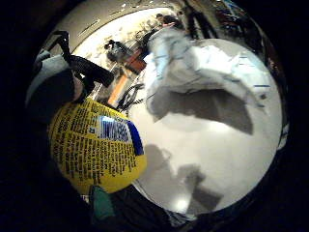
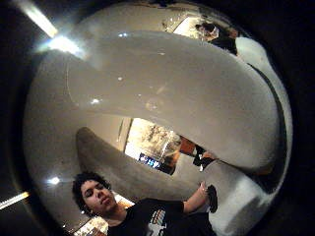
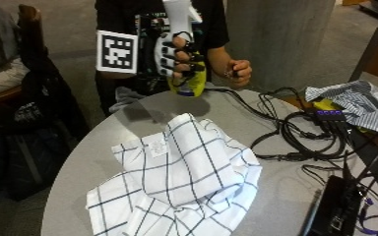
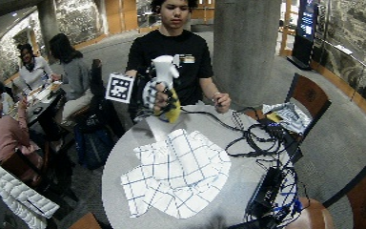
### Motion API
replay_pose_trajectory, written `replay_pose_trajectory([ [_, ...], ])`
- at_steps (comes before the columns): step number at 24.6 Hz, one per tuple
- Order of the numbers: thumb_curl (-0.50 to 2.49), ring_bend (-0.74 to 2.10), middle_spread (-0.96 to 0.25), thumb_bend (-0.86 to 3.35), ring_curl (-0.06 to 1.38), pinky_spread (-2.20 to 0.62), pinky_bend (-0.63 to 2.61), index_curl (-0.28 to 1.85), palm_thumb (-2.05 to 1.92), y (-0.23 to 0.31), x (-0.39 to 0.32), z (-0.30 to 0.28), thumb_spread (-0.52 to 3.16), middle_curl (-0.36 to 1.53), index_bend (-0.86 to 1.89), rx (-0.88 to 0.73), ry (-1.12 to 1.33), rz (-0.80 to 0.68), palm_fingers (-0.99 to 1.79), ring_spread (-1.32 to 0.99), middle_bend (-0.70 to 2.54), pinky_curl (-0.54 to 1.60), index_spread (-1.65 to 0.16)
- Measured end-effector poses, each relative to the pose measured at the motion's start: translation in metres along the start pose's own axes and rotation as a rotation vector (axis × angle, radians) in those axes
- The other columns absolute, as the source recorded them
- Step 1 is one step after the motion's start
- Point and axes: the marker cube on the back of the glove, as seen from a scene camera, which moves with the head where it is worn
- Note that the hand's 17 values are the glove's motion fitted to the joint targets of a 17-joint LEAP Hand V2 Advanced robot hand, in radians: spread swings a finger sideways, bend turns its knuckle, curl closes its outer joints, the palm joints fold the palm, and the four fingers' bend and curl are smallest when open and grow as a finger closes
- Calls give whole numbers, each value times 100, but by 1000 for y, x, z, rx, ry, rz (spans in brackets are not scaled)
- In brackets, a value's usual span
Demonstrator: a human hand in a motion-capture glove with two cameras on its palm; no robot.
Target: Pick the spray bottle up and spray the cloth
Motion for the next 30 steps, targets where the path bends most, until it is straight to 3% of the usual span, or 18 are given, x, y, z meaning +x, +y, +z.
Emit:
replay_pose_trajectory([
  [8, 59, 43, -4, -5, 38, -16, 47, 43, 86, 34, 0, 123, 72, 47, 18, -179, -64, 88, 118, -6, 27, 38, -17],
  [16, 54, 39, -4, -4, 38, -11, 41, 45, 80, 55, 21, 185, 80, 46, 17, -249, -79, 130, 114, -6, 25, 36, -18],
  [20, 51, 39, -4, -4, 38, -9, 39, 45, 78, 59, 21, 191, 81, 46, 16, -269, -60, 140, 113, -6, 25, 36, -18],
  [24, 48, 46, -4, -6, 40, -4, 46, 33, 71, 68, 20, 177, 83, 48, -15, -272, 7, 115, 86, -5, 30, 39, -24],
  [27, 46, 49, -2, -4, 43, -1, 53, 27, 71, 81, 15, 144, 85, 49, -13, -186, 124, 32, 69, -2, 32, 42, -27],
  [30, 46, 47, -1, -1, 40, 2, 52, 24, 74, 98, 9, 90, 89, 48, 1, -60, 288, -61, 71, -1, 33, 40, -28],
])
